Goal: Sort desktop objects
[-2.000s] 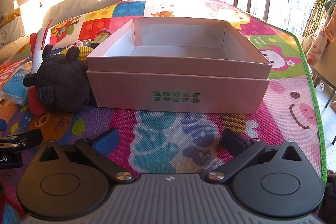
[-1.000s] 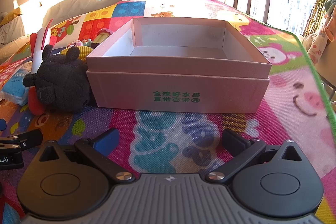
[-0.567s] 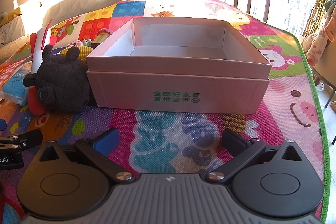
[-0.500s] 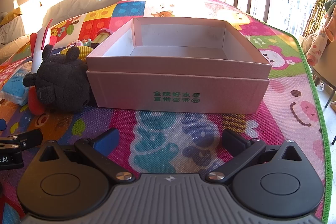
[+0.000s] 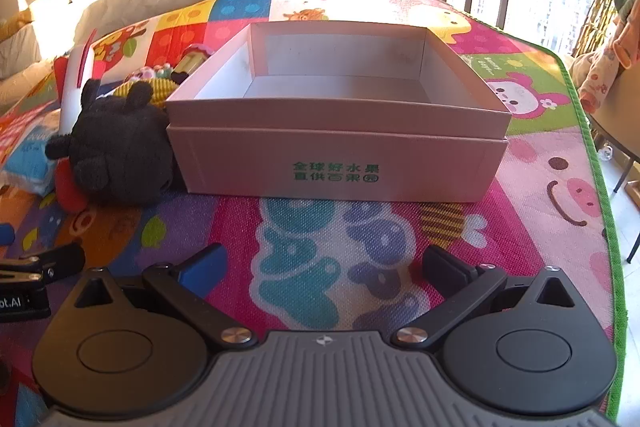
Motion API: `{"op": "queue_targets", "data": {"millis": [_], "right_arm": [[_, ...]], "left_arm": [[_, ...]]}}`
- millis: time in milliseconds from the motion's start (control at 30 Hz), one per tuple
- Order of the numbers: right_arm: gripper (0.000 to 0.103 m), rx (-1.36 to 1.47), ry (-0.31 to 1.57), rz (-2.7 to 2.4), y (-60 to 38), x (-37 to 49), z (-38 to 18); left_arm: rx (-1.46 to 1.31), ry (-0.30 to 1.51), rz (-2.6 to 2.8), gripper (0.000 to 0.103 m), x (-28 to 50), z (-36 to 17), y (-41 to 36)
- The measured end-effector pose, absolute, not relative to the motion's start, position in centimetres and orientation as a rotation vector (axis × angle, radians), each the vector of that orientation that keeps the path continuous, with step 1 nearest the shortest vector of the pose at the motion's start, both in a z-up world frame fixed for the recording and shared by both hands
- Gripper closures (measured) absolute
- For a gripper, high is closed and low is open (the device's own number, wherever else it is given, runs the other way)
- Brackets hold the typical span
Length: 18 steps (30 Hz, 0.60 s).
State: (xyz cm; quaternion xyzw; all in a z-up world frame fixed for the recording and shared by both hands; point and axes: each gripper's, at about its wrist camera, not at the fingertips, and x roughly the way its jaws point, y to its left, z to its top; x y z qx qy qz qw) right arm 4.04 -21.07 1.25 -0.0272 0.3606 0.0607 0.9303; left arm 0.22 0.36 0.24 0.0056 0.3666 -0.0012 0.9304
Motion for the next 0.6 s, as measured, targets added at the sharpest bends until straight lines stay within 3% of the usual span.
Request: {"op": "queue_targets", "data": {"millis": [167,467,600], "right_arm": [[0.000,-0.070,0.750,0.149,-21.3,3.9,1.3],[0.000,-0.067,0.751,0.175,-21.5,3.9,1.3],[0.000,-0.067,0.748,0.174,-21.5,3.9,1.3]], "left_arm": [[-0.027,0.746,-0.074,0.000,0.1,1.0,0.7],[-0.066,0.514,-0.006,0.000,4.7,6.6,-1.0],[0.135,0.624,0.029,0.000,9.6,5.6,-3.5]]}}
